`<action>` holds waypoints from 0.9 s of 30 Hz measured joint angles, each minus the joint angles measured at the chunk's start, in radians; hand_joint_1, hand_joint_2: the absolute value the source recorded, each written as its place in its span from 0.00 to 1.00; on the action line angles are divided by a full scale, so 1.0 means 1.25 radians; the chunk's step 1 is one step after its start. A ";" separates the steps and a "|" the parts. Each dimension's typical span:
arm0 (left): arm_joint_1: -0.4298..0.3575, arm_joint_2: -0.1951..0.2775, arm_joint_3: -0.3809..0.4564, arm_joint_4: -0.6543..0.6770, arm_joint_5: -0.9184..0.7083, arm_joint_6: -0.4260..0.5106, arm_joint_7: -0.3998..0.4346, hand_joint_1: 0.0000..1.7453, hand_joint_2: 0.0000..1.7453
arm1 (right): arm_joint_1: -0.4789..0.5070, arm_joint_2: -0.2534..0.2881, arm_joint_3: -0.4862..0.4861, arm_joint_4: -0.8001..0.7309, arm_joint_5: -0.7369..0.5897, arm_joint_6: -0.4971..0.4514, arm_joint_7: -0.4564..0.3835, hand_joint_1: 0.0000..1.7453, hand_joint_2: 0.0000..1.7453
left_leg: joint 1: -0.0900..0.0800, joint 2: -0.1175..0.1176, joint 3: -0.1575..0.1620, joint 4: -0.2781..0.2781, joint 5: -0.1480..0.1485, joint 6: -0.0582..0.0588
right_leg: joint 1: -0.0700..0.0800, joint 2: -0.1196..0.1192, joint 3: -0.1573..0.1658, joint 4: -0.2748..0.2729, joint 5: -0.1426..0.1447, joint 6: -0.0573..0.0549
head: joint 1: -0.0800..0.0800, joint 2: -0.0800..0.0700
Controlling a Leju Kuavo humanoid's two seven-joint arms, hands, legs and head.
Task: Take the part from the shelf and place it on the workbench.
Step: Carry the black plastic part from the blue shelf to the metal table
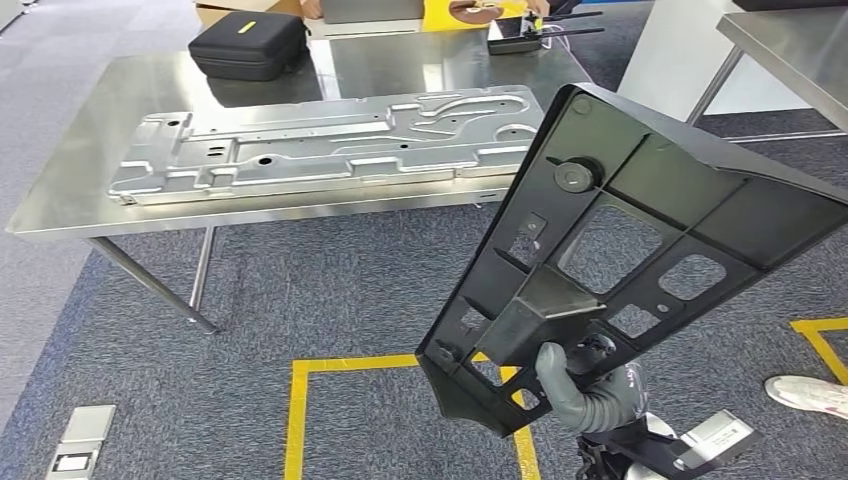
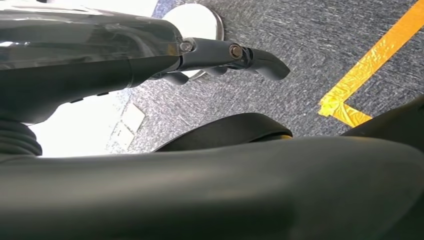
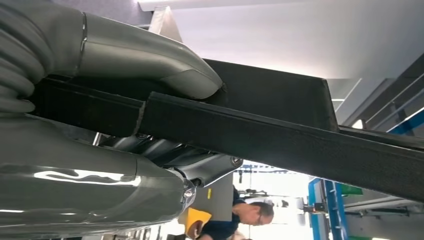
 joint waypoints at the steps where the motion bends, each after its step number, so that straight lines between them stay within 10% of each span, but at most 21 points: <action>1: 0.000 0.000 0.000 0.000 0.000 0.000 0.000 0.00 1.00 | 0.000 0.000 0.000 0.000 0.000 0.000 0.000 1.00 1.00 | 0.000 0.000 0.000 0.000 -0.001 -0.005 | 0.000 0.000 0.000 0.000 0.000 0.000 | 0.000 0.000; 4: 0.000 0.000 0.000 0.000 0.000 0.000 0.000 0.00 1.00 | 0.000 0.000 0.000 0.000 0.000 0.000 0.000 1.00 1.00 | -0.002 0.000 -0.001 0.004 -0.003 -0.009 | -0.003 -0.002 0.002 -0.002 0.002 0.003 | 0.000 0.000; 8: -0.001 0.000 0.000 0.000 0.000 0.000 0.000 0.00 1.00 | -0.001 0.003 0.000 -0.004 0.001 0.000 -0.001 1.00 1.00 | -0.006 0.001 0.012 -0.026 0.013 0.016 | -0.008 -0.003 0.006 -0.007 0.002 0.015 | 0.000 0.000; 13: 0.001 -0.002 0.000 0.000 -0.001 0.000 0.000 0.00 1.00 | 0.003 0.002 -0.001 -0.004 0.001 0.001 -0.001 1.00 1.00 | 0.002 0.003 0.025 -0.046 0.020 0.020 | -0.005 0.003 -0.079 0.164 -0.072 0.020 | 0.001 0.000; 17: 0.002 -0.002 0.000 0.000 -0.001 0.000 -0.001 0.00 1.00 | 0.002 0.001 -0.002 -0.003 0.001 0.001 -0.001 1.00 1.00 | 0.012 0.002 0.034 -0.025 -0.004 -0.002 | -0.009 -0.002 -0.025 0.040 0.014 0.036 | 0.002 0.000; 23: -0.001 -0.002 0.000 0.000 -0.001 -0.001 -0.001 0.00 1.00 | 0.004 0.002 -0.004 -0.001 0.001 -0.002 0.000 1.00 1.00 | 0.012 -0.003 0.026 0.009 -0.033 -0.019 | -0.006 0.002 -0.008 0.007 0.002 0.000 | 0.003 0.000; 27: -0.001 -0.002 0.000 0.000 -0.001 -0.001 -0.001 0.00 1.00 | 0.002 0.002 -0.004 -0.001 0.001 -0.002 0.000 1.00 1.00 | 0.010 -0.014 -0.072 0.190 -0.111 -0.019 | -0.005 0.004 -0.004 0.007 -0.005 -0.011 | 0.002 0.000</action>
